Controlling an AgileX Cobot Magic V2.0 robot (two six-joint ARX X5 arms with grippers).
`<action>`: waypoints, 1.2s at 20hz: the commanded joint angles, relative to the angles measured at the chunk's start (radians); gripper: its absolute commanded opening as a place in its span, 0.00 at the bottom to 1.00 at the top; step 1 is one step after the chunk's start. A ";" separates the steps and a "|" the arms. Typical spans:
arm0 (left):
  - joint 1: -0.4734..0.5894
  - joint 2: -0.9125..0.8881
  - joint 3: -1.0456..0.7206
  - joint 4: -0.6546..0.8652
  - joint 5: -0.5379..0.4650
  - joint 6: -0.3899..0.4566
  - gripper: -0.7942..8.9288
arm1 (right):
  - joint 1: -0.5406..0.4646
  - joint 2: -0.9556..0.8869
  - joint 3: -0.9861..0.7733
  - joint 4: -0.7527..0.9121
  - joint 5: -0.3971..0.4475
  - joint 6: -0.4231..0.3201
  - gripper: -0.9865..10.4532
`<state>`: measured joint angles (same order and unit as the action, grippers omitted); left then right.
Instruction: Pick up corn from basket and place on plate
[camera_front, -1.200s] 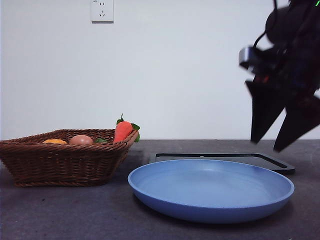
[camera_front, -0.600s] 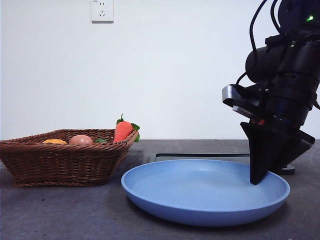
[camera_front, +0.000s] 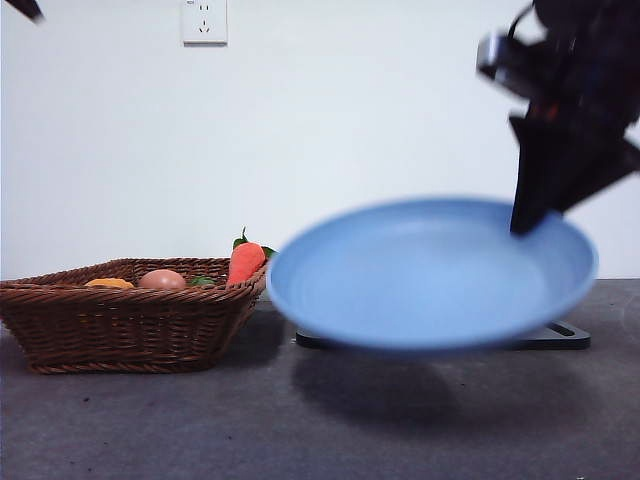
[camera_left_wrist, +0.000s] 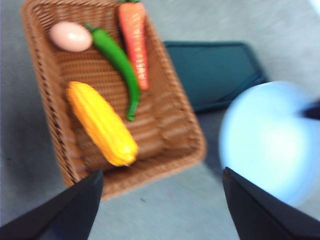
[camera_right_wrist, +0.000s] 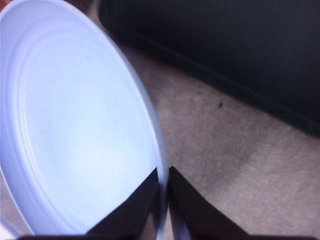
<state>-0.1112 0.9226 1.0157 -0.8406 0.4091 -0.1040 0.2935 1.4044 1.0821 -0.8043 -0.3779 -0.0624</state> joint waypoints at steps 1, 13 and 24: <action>-0.049 0.111 0.065 0.006 -0.089 -0.019 0.48 | 0.003 -0.063 0.039 -0.008 0.002 0.023 0.09; -0.248 0.670 0.286 0.001 -0.416 -0.098 0.48 | -0.039 -0.338 0.105 -0.076 0.046 0.029 0.09; -0.289 0.873 0.286 0.024 -0.466 -0.126 0.44 | -0.043 -0.356 0.105 -0.089 0.045 0.025 0.09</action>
<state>-0.3943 1.7748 1.2816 -0.8188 -0.0528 -0.2245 0.2481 1.0458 1.1633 -0.9051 -0.3286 -0.0471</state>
